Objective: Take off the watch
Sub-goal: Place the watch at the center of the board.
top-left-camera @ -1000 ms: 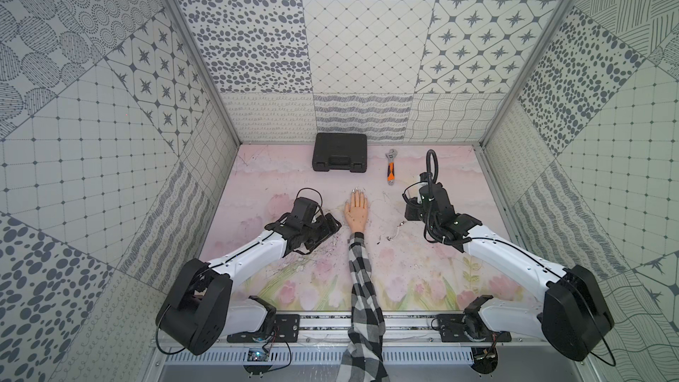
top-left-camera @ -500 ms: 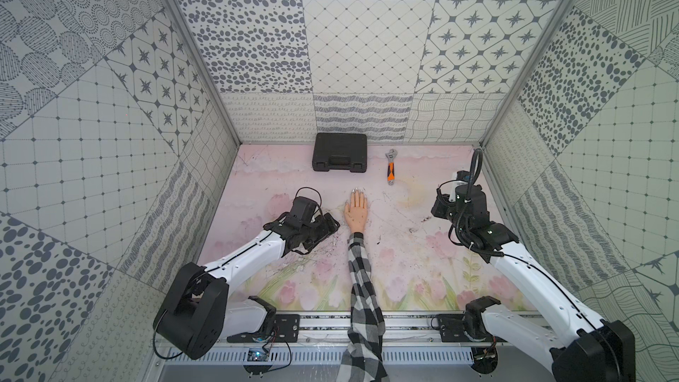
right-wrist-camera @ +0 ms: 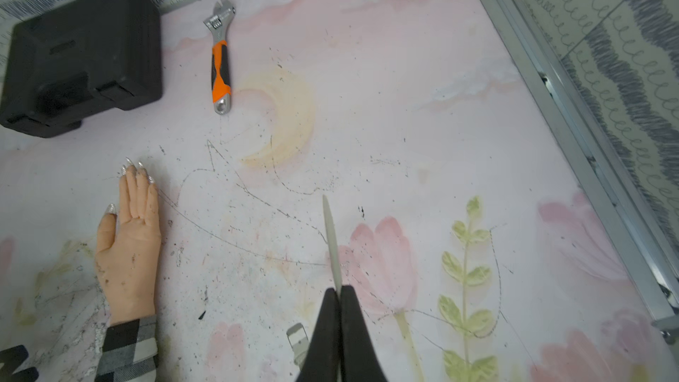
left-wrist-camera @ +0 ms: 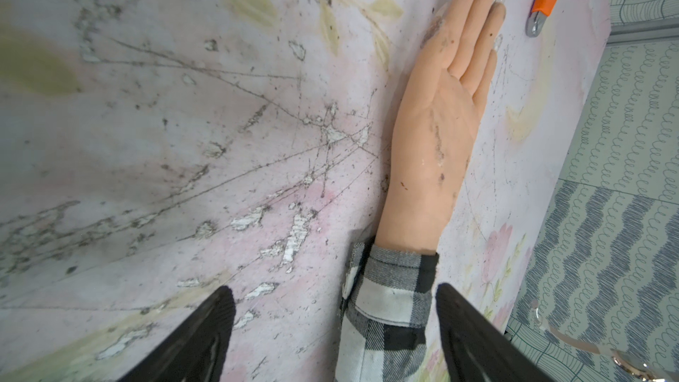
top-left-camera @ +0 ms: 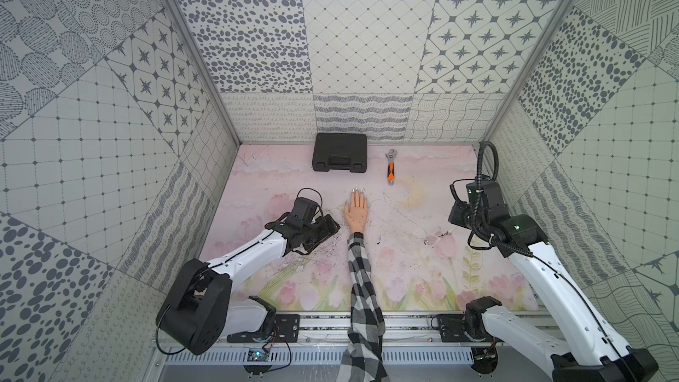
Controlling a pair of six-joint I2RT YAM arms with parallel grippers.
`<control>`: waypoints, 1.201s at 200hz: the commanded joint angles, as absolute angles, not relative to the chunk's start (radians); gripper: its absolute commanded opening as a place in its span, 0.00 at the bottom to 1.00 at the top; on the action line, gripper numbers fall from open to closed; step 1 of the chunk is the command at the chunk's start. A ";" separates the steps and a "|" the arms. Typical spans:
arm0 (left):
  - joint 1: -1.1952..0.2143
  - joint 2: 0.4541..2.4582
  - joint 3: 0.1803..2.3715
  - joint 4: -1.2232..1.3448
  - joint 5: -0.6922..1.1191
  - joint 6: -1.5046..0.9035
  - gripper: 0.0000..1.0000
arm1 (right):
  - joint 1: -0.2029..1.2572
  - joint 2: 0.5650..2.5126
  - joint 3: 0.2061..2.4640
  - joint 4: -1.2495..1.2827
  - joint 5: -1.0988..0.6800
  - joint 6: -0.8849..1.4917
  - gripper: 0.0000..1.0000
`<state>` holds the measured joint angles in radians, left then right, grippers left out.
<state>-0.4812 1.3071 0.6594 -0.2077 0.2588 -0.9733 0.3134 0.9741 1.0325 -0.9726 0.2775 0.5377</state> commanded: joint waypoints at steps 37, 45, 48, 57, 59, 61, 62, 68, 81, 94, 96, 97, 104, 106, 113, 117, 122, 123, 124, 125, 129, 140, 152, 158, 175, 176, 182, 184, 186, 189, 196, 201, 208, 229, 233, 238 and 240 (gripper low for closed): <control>-0.477 1.366 0.643 -0.109 0.304 -0.980 0.87 | 0.426 1.191 1.088 -1.204 0.453 0.612 0.00; -0.477 1.369 0.642 -0.107 0.304 -0.978 0.87 | 0.433 1.246 1.110 -1.191 0.468 0.604 0.00; -0.477 1.371 0.643 -0.106 0.304 -0.976 0.87 | 0.436 1.269 1.122 -1.188 0.473 0.602 0.00; -0.477 1.375 0.643 -0.104 0.305 -0.976 0.87 | 0.451 1.341 1.161 -1.177 0.505 0.597 0.00; -0.477 1.375 0.642 -0.102 0.306 -0.976 0.87 | 0.454 1.356 1.170 -1.174 0.513 0.596 0.00; -0.477 1.377 0.641 -0.102 0.307 -0.976 0.87 | 0.456 1.371 1.181 -1.171 0.520 0.595 0.00; -0.477 1.376 0.641 -0.101 0.307 -0.976 0.87 | 0.457 1.381 1.185 -1.169 0.522 0.594 0.00; -0.477 1.379 0.640 -0.097 0.309 -0.976 0.87 | 0.460 1.427 1.215 -1.156 0.525 0.587 0.00; -0.477 1.382 0.634 -0.089 0.311 -0.977 0.87 | 0.463 1.531 1.278 -1.125 0.531 0.573 0.00; -0.477 1.384 0.627 -0.081 0.314 -0.982 0.88 | 0.463 1.629 1.335 -1.099 0.538 0.564 0.00; -0.477 1.383 0.625 -0.079 0.314 -0.984 0.88 | 0.463 1.643 1.344 -1.095 0.539 0.562 0.00; -0.477 1.382 0.625 -0.078 0.314 -0.984 0.88 | 0.463 1.651 1.348 -1.094 0.539 0.561 0.00; -0.477 1.385 0.621 -0.071 0.318 -0.987 0.88 | 0.462 1.700 1.378 -1.086 0.540 0.558 0.00; -0.477 1.385 0.619 -0.069 0.318 -0.989 0.88 | 0.463 1.715 1.388 -1.085 0.541 0.558 0.00; -0.477 1.388 0.616 -0.065 0.318 -0.992 0.88 | 0.463 1.761 1.424 -1.083 0.542 0.557 0.00; -0.477 1.389 0.615 -0.064 0.320 -0.992 0.87 | 0.464 1.785 1.440 -1.081 0.544 0.555 0.00; -0.477 1.391 0.614 -0.063 0.320 -0.993 0.88 | 0.465 1.814 1.462 -1.077 0.542 0.554 0.00; -0.477 1.391 0.614 -0.063 0.322 -0.994 0.88 | 0.465 1.819 1.466 -1.076 0.543 0.554 0.00; -0.478 1.391 0.614 -0.061 0.322 -0.994 0.87 | 0.464 1.824 1.471 -1.076 0.543 0.553 0.00; -0.477 1.393 0.614 -0.060 0.323 -0.994 0.87 | 0.464 1.828 1.475 -1.076 0.543 0.553 0.00; -0.477 1.394 0.612 -0.058 0.324 -0.996 0.88 | 0.463 1.850 1.494 -1.074 0.542 0.551 0.00; -0.477 1.399 0.615 -0.057 0.327 -0.997 0.88 | 0.463 1.903 1.545 -1.077 0.546 0.549 0.00; -0.477 1.402 0.620 -0.057 0.330 -0.997 0.88 | 0.463 1.953 1.597 -1.080 0.550 0.544 0.00; -0.478 1.403 0.623 -0.058 0.331 -0.996 0.87 | 0.462 1.975 1.619 -1.077 0.549 0.539 0.00; -0.477 1.406 0.633 -0.066 0.331 -0.993 0.87 | 0.460 2.039 1.676 -1.080 0.544 0.529 0.00; -0.477 1.407 0.634 -0.067 0.331 -0.993 0.88 | 0.460 2.042 1.679 -1.080 0.544 0.528 0.00; -0.477 1.407 0.637 -0.070 0.332 -0.992 0.88 | 0.458 2.063 1.694 -1.080 0.543 0.527 0.00; -0.477 1.408 0.639 -0.070 0.332 -0.992 0.88 | 0.457 2.069 1.700 -1.081 0.541 0.526 0.00; -0.477 1.408 0.639 -0.072 0.332 -0.992 0.87 | 0.456 2.077 1.704 -1.080 0.539 0.526 0.00; -0.477 1.408 0.641 -0.072 0.331 -0.992 0.88 | 0.454 2.086 1.710 -1.080 0.539 0.525 0.00; -0.477 1.410 0.643 -0.073 0.331 -0.991 0.88 | 0.452 2.104 1.721 -1.076 0.534 0.523 0.00; -0.477 1.411 0.644 -0.075 0.331 -0.991 0.88 | 0.450 2.119 1.729 -1.072 0.532 0.519 0.00; -0.477 1.411 0.644 -0.074 0.332 -0.991 0.87 | 0.451 2.134 1.739 -1.068 0.532 0.516 0.00; -0.477 1.411 0.644 -0.080 0.330 -0.991 0.88 | 0.448 2.174 1.780 -1.062 0.535 0.507 0.00; -0.478 1.411 0.643 -0.081 0.328 -0.991 0.88 | 0.445 2.180 1.788 -1.059 0.534 0.506 0.02; -0.478 1.411 0.641 -0.081 0.327 -0.990 0.87 | 0.443 2.187 1.800 -1.054 0.529 0.505 0.04; -0.477 1.411 0.641 -0.082 0.327 -0.989 0.87 | 0.442 2.190 1.804 -1.052 0.526 0.507 0.06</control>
